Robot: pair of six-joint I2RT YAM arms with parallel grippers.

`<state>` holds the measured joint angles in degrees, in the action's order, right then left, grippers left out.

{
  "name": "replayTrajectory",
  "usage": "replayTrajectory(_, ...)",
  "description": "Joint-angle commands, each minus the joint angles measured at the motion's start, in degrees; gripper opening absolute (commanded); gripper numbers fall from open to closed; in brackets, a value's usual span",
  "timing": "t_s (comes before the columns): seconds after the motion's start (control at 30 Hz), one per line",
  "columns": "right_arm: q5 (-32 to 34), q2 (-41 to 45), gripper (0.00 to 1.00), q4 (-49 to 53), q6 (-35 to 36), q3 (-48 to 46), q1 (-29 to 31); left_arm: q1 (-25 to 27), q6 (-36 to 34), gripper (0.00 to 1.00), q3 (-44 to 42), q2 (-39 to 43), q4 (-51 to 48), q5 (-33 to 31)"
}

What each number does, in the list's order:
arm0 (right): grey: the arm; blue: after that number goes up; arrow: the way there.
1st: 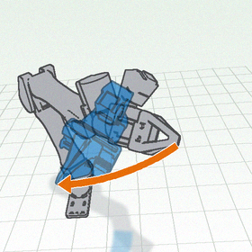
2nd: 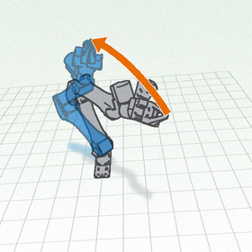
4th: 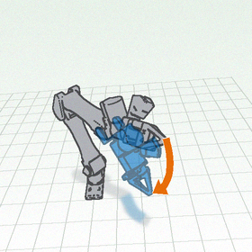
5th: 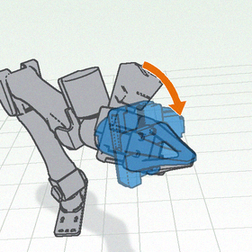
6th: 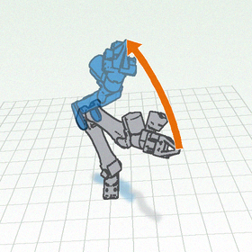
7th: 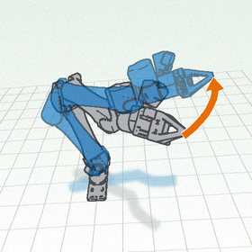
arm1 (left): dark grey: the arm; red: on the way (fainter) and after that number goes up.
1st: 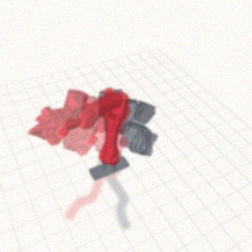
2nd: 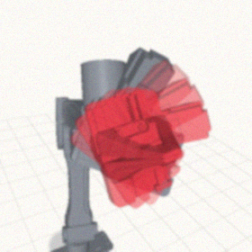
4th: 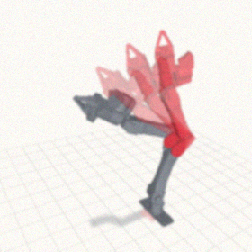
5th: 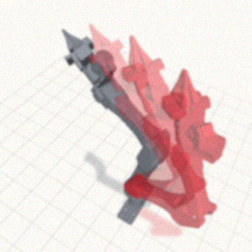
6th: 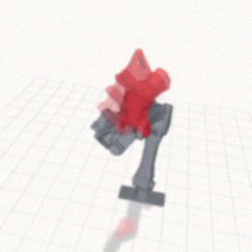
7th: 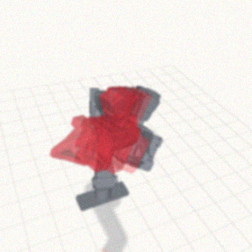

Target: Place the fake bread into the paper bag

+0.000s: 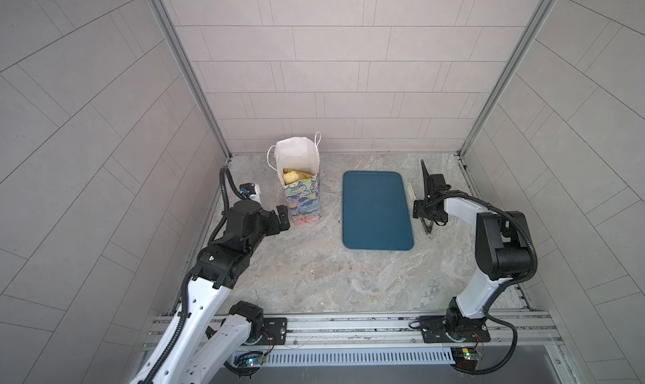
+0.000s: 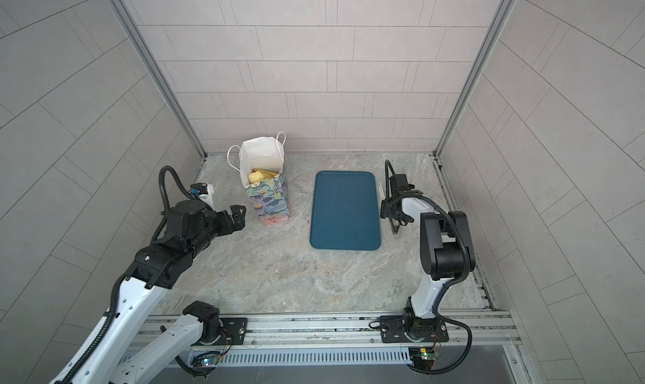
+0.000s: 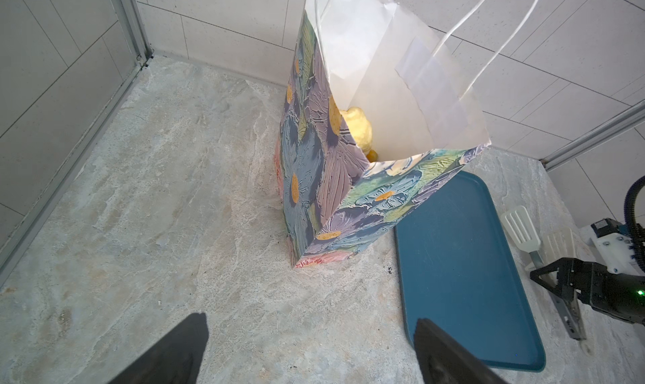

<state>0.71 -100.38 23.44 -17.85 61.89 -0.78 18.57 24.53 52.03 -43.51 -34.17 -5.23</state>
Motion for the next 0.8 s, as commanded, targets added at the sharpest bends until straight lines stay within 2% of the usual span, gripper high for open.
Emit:
replayTrajectory(0.0,1.4,1.29,0.85,-0.06,-0.53,0.85,-0.21,0.32,-0.32,1.0,-0.13,0.25,0.56,-0.48)
replayTrajectory(0.17,1.93,1.37,0.85,0.96,-0.86,1.06,-0.19,0.33,-0.28,1.0,-0.35,0.52,0.3,-0.65)
replayTrajectory(0.4,2.65,7.29,0.85,-2.24,-0.19,-2.63,-0.25,0.3,-0.26,1.0,-0.96,1.24,0.07,-1.43)
replayTrajectory(0.63,3.36,16.14,0.85,-9.75,3.14,-9.93,-0.23,0.24,0.17,1.0,-1.56,1.57,0.07,-3.74)
replayTrajectory(0.77,7.37,22.08,0.84,-17.16,5.91,-16.45,0.11,0.24,0.25,1.0,-2.6,1.83,0.08,-7.48)
